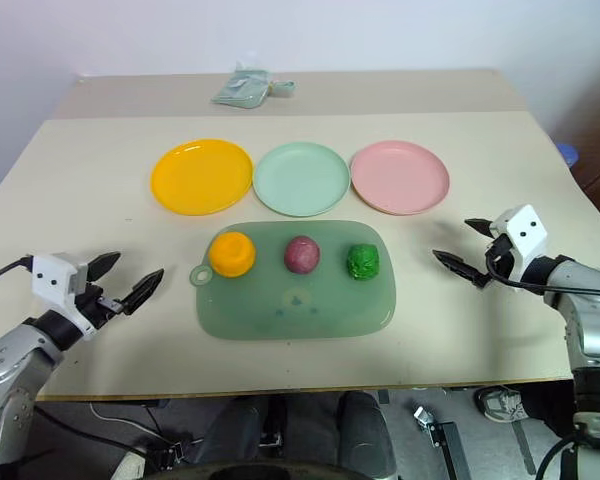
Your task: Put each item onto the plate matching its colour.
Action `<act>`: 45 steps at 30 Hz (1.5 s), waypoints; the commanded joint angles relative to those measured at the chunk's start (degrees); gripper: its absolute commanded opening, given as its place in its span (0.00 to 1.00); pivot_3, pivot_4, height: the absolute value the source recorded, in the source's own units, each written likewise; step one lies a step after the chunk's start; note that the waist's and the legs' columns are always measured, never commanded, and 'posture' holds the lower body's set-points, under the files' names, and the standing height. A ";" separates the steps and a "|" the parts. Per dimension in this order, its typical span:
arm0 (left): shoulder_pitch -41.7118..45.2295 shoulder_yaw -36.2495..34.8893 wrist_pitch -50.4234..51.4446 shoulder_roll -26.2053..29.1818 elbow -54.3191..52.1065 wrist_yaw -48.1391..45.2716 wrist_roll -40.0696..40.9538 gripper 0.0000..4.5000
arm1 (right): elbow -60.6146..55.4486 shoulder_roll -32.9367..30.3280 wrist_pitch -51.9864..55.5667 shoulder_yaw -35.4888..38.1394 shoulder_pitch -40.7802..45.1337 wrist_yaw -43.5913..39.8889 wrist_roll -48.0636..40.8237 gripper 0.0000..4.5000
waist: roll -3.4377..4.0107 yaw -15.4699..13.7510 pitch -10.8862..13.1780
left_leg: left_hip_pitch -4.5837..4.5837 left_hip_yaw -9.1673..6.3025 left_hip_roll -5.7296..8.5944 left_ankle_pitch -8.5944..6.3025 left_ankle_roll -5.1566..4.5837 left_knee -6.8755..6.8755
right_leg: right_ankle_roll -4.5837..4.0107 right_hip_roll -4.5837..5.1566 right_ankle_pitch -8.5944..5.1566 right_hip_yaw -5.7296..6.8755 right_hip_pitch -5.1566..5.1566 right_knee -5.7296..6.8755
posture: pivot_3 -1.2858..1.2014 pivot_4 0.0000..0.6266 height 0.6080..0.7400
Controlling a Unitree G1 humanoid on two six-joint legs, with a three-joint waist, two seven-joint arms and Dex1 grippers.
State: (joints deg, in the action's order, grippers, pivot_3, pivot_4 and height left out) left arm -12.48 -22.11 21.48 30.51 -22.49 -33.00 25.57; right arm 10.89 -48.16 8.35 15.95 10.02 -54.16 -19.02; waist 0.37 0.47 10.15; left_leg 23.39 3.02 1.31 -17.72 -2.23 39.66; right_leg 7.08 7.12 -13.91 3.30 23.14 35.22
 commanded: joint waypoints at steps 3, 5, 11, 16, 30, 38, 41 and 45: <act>2.33 0.37 -1.32 1.10 0.97 -1.81 0.39 1.00 | -6.17 1.15 2.21 2.29 -1.19 2.95 -1.64 0.99 | 0.00 -0.07 0.00 | 0.00 -0.01 0.00 0.00 0.00 0.04 | 0.00 0.00 0.00 0.00 -0.02 0.00 | 0.52 0.24 1.00; 3.33 0.62 -1.25 1.49 1.55 -2.70 0.64 1.00 | -8.69 1.42 3.37 2.67 -2.45 3.67 -1.94 0.99 | 0.00 -0.06 0.00 | 0.00 -0.01 0.00 0.00 0.00 0.04 | 0.00 0.00 0.00 0.00 -0.01 0.02 | 0.52 0.24 1.00; 8.23 2.82 1.72 3.62 2.24 -7.86 4.23 1.00 | -15.27 1.61 6.98 4.70 -5.98 6.15 -3.47 0.99 | 0.00 -0.15 0.00 | 0.00 -0.01 0.00 0.00 0.00 0.04 | 0.00 -0.02 0.00 0.00 -0.02 0.02 | 0.52 0.24 1.00; 18.36 11.97 3.48 4.72 3.68 -13.43 4.33 1.00 | -18.90 2.82 8.29 6.42 -9.34 7.90 -4.26 0.99 | 0.00 -1.35 -0.01 | 0.00 0.00 0.01 0.00 -0.01 0.15 | 0.01 -0.18 0.01 0.02 -0.06 0.04 | 0.52 0.24 1.00; 33.52 27.58 -4.29 5.13 22.12 -23.21 -8.00 1.00 | -39.61 4.12 14.58 11.97 -25.76 5.51 -12.19 0.99 | -0.01 -1.26 -0.01 | -0.01 0.00 -0.02 -0.01 -0.09 0.26 | 0.04 -0.35 0.00 0.06 -0.13 0.09 | 0.52 0.24 1.00; 36.88 17.72 -2.12 1.58 24.72 -17.42 -1.67 0.74 | -41.17 6.18 13.17 9.39 -25.40 6.92 -11.70 1.00 | -0.04 -1.29 0.00 | 0.00 -0.05 -0.04 -0.03 -0.14 0.34 | 0.04 -0.33 0.00 0.05 -0.16 0.11 | 0.52 0.24 1.00; 42.65 13.64 -3.23 -0.13 30.58 -6.76 -5.02 0.74 | -40.92 6.51 12.82 6.94 -22.62 7.39 -11.40 1.00 | -0.08 -1.36 0.02 | 0.00 -0.08 -0.04 -0.03 -0.13 0.37 | 0.05 -0.34 0.00 0.06 -0.17 0.13 | 0.52 0.24 1.00; 50.91 14.99 -2.91 -0.84 42.16 2.40 -11.86 0.74 | -40.17 7.93 12.91 2.79 -16.34 9.79 -10.56 1.00 | -0.09 -1.36 0.00 | -0.01 -0.08 0.03 -0.05 -0.17 0.39 | 0.08 -0.34 0.01 0.08 -0.21 0.12 | 0.52 0.24 1.00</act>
State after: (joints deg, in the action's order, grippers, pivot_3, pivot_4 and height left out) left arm 36.20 -7.50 18.95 30.10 15.41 -34.05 16.35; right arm -28.19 -41.11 22.15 19.77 -8.88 -45.82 -29.85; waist 0.27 -0.89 10.15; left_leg 23.37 2.93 1.36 -17.78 -2.42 40.05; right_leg 7.17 6.78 -13.91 3.40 22.90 35.35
